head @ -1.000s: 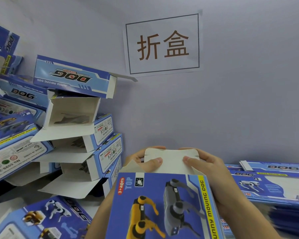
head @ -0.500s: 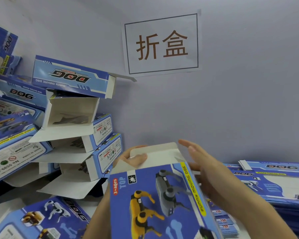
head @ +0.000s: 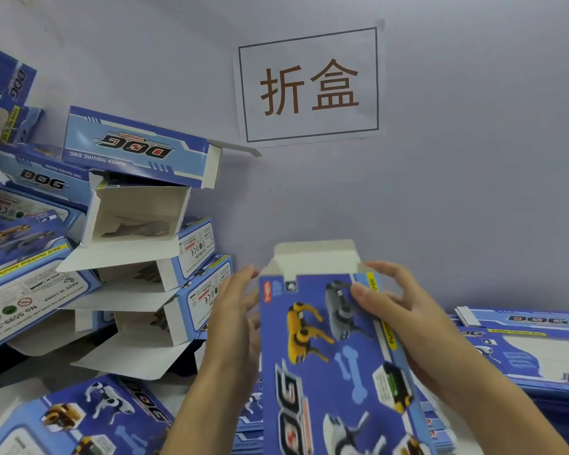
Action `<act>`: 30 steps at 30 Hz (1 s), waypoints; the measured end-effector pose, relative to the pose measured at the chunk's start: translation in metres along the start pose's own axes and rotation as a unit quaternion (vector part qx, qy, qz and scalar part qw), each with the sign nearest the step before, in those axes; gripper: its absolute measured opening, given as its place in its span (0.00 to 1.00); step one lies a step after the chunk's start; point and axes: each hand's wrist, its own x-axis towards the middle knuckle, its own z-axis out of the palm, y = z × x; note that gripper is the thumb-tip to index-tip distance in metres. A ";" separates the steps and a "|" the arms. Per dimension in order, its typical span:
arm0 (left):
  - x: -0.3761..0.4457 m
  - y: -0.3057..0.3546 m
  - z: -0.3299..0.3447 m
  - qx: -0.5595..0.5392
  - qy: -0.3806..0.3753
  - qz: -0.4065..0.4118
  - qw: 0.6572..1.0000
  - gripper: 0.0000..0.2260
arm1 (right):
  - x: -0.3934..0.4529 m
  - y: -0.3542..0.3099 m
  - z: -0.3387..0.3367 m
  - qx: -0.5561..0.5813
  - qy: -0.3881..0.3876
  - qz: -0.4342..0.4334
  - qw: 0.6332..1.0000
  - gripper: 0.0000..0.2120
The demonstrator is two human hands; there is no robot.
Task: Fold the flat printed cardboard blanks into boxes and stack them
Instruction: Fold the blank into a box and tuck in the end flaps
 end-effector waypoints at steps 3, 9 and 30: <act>-0.025 0.014 0.010 0.029 -0.185 0.059 0.981 0.27 | 0.002 0.000 -0.004 0.031 0.052 -0.010 0.998 0.27; -0.034 0.020 0.017 0.069 -0.225 0.034 0.971 0.26 | 0.004 0.004 -0.001 0.016 0.109 -0.049 0.993 0.26; -0.019 -0.014 0.038 0.138 -0.079 0.353 0.922 0.19 | 0.004 0.000 0.003 0.022 0.049 -0.188 0.981 0.19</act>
